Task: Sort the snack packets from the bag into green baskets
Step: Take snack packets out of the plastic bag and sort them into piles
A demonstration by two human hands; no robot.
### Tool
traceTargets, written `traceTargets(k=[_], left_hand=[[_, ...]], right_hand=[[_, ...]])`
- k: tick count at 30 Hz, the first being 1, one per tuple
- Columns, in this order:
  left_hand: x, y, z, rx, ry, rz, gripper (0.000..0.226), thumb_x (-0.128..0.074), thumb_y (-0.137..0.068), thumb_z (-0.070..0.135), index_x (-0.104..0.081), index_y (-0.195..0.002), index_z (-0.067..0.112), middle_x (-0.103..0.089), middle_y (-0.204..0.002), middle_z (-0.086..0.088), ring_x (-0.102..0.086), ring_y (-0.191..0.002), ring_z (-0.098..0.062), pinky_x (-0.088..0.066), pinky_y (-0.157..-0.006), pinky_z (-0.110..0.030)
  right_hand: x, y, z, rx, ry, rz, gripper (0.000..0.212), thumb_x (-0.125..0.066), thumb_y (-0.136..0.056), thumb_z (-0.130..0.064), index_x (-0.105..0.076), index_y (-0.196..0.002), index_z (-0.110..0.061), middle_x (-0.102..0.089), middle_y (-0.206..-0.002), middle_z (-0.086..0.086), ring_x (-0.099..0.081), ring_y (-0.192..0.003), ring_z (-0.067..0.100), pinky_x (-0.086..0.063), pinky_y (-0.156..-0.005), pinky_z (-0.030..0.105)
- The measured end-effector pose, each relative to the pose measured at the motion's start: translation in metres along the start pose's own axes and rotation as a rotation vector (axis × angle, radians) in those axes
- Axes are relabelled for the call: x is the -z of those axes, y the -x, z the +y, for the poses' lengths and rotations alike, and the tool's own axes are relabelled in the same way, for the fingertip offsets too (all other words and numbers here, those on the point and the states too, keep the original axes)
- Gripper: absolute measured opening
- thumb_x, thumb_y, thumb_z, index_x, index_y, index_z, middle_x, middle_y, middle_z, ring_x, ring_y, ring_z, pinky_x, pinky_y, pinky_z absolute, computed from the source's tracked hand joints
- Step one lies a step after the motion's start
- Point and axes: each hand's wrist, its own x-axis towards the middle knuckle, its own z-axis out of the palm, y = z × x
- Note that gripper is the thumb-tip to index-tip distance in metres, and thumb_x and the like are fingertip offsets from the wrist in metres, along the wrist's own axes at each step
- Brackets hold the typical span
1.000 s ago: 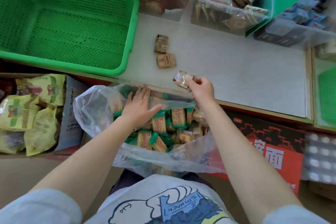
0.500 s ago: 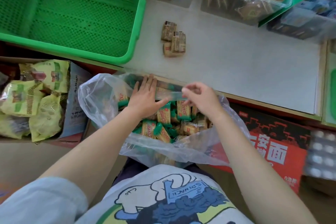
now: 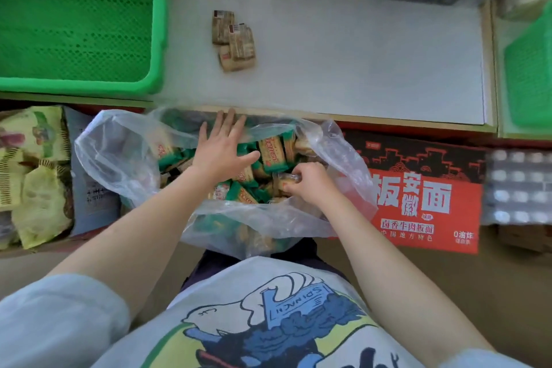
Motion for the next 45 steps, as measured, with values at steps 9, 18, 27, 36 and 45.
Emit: traceTargets(k=[9, 18, 27, 36, 45], left_hand=[[0.002, -0.002, -0.007, -0.012, 0.054, 0.024, 0.082, -0.029, -0.095, 0.069, -0.009, -0.161, 0.025, 0.001, -0.168, 0.005, 0.005, -0.154, -0.014, 0.003, -0.125, -0.047], [0.014, -0.004, -0.005, 0.028, 0.127, -0.044, 0.076, -0.027, -0.100, 0.062, -0.006, -0.161, 0.024, 0.002, -0.168, 0.007, 0.007, -0.154, -0.012, 0.003, -0.125, -0.046], [0.016, -0.006, -0.002, 0.066, 0.162, -0.056, 0.076, -0.027, -0.099, 0.063, -0.009, -0.161, 0.024, -0.001, -0.168, 0.008, 0.005, -0.154, -0.011, 0.002, -0.125, -0.047], [0.012, -0.004, -0.001, 0.067, 0.171, -0.049, 0.079, -0.028, -0.098, 0.065, -0.004, -0.161, 0.024, 0.003, -0.168, 0.009, 0.010, -0.153, -0.009, 0.003, -0.125, -0.045], [0.008, -0.003, 0.000, 0.064, 0.135, -0.041, 0.081, -0.031, -0.098, 0.064, -0.001, -0.161, 0.024, 0.007, -0.168, 0.008, 0.013, -0.153, -0.011, 0.004, -0.125, -0.044]], right_hand=[[0.064, 0.033, -0.015, -0.050, -1.004, -0.036, 0.022, -0.069, -0.093, -0.018, -0.070, -0.113, -0.010, -0.075, -0.097, 0.002, -0.070, -0.091, 0.016, -0.059, -0.079, 0.030], [0.113, -0.038, -0.091, -0.001, -1.201, -0.063, 0.016, -0.062, -0.098, -0.014, -0.060, -0.110, -0.003, -0.068, -0.085, 0.010, -0.065, -0.068, 0.019, -0.059, -0.063, 0.030], [0.087, -0.109, -0.143, -0.175, -1.167, 0.026, 0.022, -0.066, -0.093, 0.000, -0.051, -0.109, -0.002, -0.060, -0.093, 0.012, -0.070, -0.092, 0.030, -0.061, -0.085, 0.038], [0.090, -0.128, -0.159, -0.132, -1.537, -0.351, 0.019, -0.046, -0.102, -0.003, -0.054, -0.118, 0.002, -0.054, -0.128, 0.022, -0.052, -0.132, 0.036, -0.046, -0.106, 0.043], [0.089, -0.041, -0.084, 0.054, -1.013, -0.075, 0.021, -0.058, -0.100, -0.011, -0.058, -0.121, -0.007, -0.069, -0.117, 0.010, -0.071, -0.104, 0.024, -0.057, -0.093, 0.035]])
